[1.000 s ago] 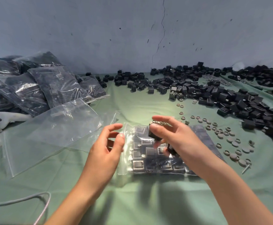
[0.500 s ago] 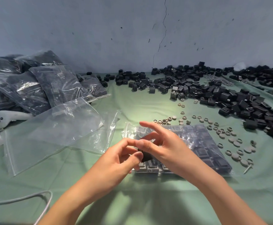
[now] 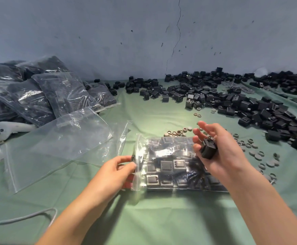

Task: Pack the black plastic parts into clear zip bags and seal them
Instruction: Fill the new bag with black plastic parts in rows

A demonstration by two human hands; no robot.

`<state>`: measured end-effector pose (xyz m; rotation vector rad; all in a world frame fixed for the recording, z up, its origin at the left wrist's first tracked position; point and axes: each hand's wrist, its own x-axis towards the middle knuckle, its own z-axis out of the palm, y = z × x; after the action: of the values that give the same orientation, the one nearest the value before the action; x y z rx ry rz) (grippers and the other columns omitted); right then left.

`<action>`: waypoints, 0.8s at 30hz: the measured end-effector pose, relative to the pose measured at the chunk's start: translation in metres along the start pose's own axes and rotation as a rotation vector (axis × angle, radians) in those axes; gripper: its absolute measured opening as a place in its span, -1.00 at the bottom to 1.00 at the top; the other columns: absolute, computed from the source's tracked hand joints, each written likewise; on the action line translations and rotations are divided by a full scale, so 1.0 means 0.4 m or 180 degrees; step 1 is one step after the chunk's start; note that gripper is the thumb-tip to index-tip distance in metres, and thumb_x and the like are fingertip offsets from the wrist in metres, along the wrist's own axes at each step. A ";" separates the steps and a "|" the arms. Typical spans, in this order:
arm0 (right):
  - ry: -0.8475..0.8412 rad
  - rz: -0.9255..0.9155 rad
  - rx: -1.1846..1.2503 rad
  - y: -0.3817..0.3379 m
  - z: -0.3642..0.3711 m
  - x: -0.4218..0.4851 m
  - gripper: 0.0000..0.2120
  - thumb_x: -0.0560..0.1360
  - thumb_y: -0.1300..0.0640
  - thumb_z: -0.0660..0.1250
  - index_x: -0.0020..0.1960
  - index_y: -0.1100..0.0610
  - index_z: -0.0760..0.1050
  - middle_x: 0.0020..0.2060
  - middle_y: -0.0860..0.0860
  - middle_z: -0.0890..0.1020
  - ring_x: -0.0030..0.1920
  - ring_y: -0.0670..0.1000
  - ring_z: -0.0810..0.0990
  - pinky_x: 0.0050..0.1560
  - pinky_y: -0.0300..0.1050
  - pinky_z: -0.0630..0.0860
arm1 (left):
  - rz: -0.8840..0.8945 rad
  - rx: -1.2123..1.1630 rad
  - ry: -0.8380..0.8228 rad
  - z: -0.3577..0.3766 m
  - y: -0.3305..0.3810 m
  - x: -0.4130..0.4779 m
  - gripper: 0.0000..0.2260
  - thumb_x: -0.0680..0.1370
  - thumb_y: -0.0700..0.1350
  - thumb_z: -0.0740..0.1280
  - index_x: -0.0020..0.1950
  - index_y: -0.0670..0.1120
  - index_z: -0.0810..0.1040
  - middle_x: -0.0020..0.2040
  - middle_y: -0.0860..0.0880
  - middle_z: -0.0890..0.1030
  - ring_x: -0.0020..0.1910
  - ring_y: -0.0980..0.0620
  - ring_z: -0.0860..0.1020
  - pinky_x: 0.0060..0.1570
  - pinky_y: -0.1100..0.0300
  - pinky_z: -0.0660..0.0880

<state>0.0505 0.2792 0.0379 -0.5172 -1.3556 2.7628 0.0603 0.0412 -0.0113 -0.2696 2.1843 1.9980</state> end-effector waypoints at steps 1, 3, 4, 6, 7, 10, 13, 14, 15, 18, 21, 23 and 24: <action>0.0010 0.0016 0.0020 0.001 -0.001 0.001 -0.84 0.61 0.16 0.25 0.11 0.18 0.56 -0.06 0.11 0.60 -0.31 -0.05 0.56 -0.43 -0.27 0.48 | 0.0019 -0.0090 -0.0107 0.004 -0.003 0.002 -0.87 0.60 -0.26 0.32 0.14 -0.15 0.54 -0.23 -0.07 0.67 -0.33 0.04 0.58 -0.41 0.27 0.52; 0.0010 0.0036 0.0017 0.004 -0.001 0.002 -0.84 0.60 0.17 0.25 0.11 0.18 0.56 -0.06 0.11 0.59 -0.30 -0.04 0.55 -0.43 -0.26 0.48 | 0.0063 -0.0071 -0.0144 0.011 -0.011 0.004 -0.91 0.58 -0.23 0.35 0.08 -0.15 0.56 -0.34 0.03 0.66 -0.40 0.15 0.56 -0.43 0.32 0.49; 0.0013 0.0044 0.0017 0.004 -0.001 0.002 -0.84 0.60 0.18 0.25 0.11 0.18 0.56 -0.06 0.11 0.59 -0.30 -0.04 0.55 -0.43 -0.26 0.48 | 0.0121 0.0078 -0.0124 0.014 -0.015 0.003 -0.93 0.58 -0.21 0.36 0.05 -0.14 0.57 -0.39 0.07 0.62 -0.43 0.19 0.53 -0.43 0.34 0.46; 0.0029 0.0059 0.0021 0.005 0.002 0.002 -0.84 0.60 0.18 0.25 0.11 0.18 0.55 -0.08 0.11 0.58 -0.31 -0.04 0.54 -0.44 -0.26 0.47 | 0.0273 0.0402 -0.0089 0.021 -0.025 0.003 -0.94 0.59 -0.18 0.34 -0.05 -0.11 0.60 -0.45 0.11 0.53 -0.44 0.18 0.47 -0.39 0.31 0.41; 0.0038 0.0065 0.0020 0.005 0.004 0.002 -0.85 0.60 0.19 0.24 0.11 0.18 0.55 -0.08 0.11 0.58 -0.31 -0.04 0.53 -0.45 -0.26 0.47 | 0.0324 0.0501 -0.0078 0.022 -0.029 0.005 -0.87 0.61 -0.17 0.32 -0.11 -0.12 0.60 -0.44 0.11 0.49 -0.41 0.15 0.43 -0.34 0.24 0.39; 0.0065 0.0068 0.0012 0.004 0.006 0.003 -0.85 0.60 0.19 0.23 0.10 0.17 0.55 -0.11 0.10 0.59 -0.31 -0.04 0.53 -0.44 -0.27 0.47 | 0.0424 0.0516 -0.0125 0.025 -0.026 -0.003 -0.74 0.61 -0.03 0.29 -0.17 -0.17 0.59 -0.36 0.10 0.47 -0.34 0.13 0.40 -0.25 0.22 0.37; 0.0068 0.0082 0.0039 0.002 0.003 0.003 -0.85 0.59 0.20 0.24 0.10 0.17 0.55 -0.13 0.09 0.60 -0.33 -0.05 0.55 -0.42 -0.26 0.49 | 0.0770 0.0994 -0.0117 0.026 -0.031 -0.013 -0.74 0.52 0.11 0.37 -0.10 -0.09 0.62 -0.27 0.03 0.65 -0.31 0.16 0.52 -0.22 0.31 0.44; 0.0059 0.0093 0.0056 0.002 0.001 0.003 -0.85 0.59 0.20 0.24 0.10 0.17 0.55 -0.13 0.09 0.60 -0.32 -0.04 0.55 -0.41 -0.25 0.49 | 0.0827 0.1118 -0.0071 0.028 -0.034 -0.015 -0.79 0.52 0.08 0.39 -0.09 -0.06 0.63 -0.19 -0.02 0.68 -0.26 0.14 0.55 -0.16 0.24 0.47; 0.0052 0.0107 0.0076 0.001 -0.001 0.004 -0.84 0.59 0.20 0.25 0.11 0.17 0.56 -0.12 0.09 0.61 -0.31 -0.04 0.55 -0.41 -0.25 0.50 | 0.0844 0.1158 -0.0044 0.030 -0.034 -0.015 -0.82 0.53 0.04 0.40 -0.09 -0.06 0.63 -0.15 -0.06 0.69 -0.23 0.10 0.57 -0.11 0.18 0.49; 0.0034 0.0140 0.0147 -0.004 -0.009 0.005 -0.82 0.58 0.20 0.26 0.14 0.18 0.55 -0.11 0.10 0.61 -0.30 -0.03 0.56 -0.39 -0.24 0.52 | 0.0829 0.1115 -0.0021 0.033 -0.033 -0.011 -0.83 0.56 -0.03 0.39 -0.09 -0.13 0.64 -0.10 -0.13 0.69 -0.18 0.06 0.59 -0.06 0.16 0.50; 0.0030 0.0121 0.0214 -0.013 -0.016 0.009 -0.81 0.58 0.21 0.25 0.15 0.18 0.54 -0.09 0.12 0.60 -0.30 -0.03 0.56 -0.38 -0.24 0.53 | 0.0881 0.1042 -0.0045 0.032 -0.033 -0.009 -0.87 0.58 -0.08 0.36 -0.07 -0.10 0.66 -0.27 0.04 0.67 -0.29 0.21 0.51 -0.21 0.36 0.43; 0.0053 0.0100 0.0243 -0.019 -0.021 0.011 -0.81 0.57 0.21 0.25 0.15 0.18 0.54 -0.08 0.13 0.61 -0.29 -0.03 0.57 -0.37 -0.23 0.54 | 0.0880 0.1126 -0.0245 0.028 -0.038 -0.007 -0.83 0.59 -0.08 0.34 -0.03 -0.15 0.65 -0.31 0.12 0.54 -0.32 0.22 0.42 -0.25 0.37 0.35; 0.0069 0.0086 0.0255 -0.022 -0.024 0.012 -0.82 0.57 0.21 0.25 0.15 0.18 0.54 -0.07 0.13 0.61 -0.28 -0.03 0.57 -0.36 -0.23 0.54 | 0.0852 0.1162 -0.0351 0.027 -0.039 -0.006 -0.80 0.60 -0.07 0.33 -0.01 -0.19 0.64 -0.25 0.09 0.53 -0.26 0.19 0.43 -0.19 0.31 0.35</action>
<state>0.0477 0.2926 0.0378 -0.5638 -1.2368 2.8105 0.0665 0.0507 -0.0267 0.1859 2.5614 1.6306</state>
